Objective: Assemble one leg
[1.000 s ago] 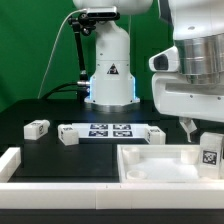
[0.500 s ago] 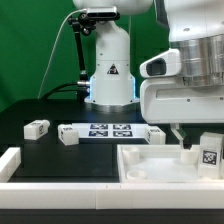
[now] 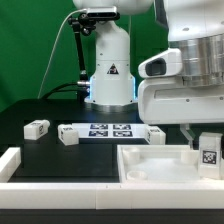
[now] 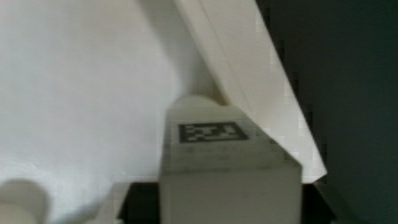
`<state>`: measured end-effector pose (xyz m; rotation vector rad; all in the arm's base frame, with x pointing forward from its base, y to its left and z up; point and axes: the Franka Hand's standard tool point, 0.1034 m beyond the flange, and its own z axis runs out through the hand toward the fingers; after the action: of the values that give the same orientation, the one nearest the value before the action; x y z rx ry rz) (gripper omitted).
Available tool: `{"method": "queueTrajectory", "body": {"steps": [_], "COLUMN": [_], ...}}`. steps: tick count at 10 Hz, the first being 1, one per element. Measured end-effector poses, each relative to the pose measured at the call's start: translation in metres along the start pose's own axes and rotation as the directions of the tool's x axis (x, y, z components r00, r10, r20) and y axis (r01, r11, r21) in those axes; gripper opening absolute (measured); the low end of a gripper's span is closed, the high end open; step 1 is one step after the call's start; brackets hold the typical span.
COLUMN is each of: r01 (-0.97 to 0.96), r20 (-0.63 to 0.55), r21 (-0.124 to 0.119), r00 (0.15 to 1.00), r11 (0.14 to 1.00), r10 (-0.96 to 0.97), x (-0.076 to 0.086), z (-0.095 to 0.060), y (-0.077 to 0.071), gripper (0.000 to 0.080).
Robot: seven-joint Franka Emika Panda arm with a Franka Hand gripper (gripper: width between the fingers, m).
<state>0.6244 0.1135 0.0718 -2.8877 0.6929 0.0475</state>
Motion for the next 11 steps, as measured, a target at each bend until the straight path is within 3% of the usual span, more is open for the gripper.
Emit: {"method": "queueTrajectory", "body": {"steps": [2,4,6,9,11], "r01": [-0.045,-0.254,-0.499,-0.726,-0.866], "r20": [0.001,-0.009,-0.004,0.030,0.042], "r21": [0.001,0.019,0.055,0.073,0.082], "r00": [0.999,0.967,0.866,0.687,0.498], "r11": [0.999,0.967,0.865,0.684,0.494], "r10": [0.045,0.254,0.500,0.726,0.866], "x": [-0.0001,0.0015,0.0011,0.0005,-0.0005], "z": [0.0002,0.0003,0.0008,0.0015,0.0019], "y": [0.0003,0.0020,0.0029,0.0028,0.0025], "gripper": [0.0298,0.0296,0.0296,0.0297,0.0297]}}
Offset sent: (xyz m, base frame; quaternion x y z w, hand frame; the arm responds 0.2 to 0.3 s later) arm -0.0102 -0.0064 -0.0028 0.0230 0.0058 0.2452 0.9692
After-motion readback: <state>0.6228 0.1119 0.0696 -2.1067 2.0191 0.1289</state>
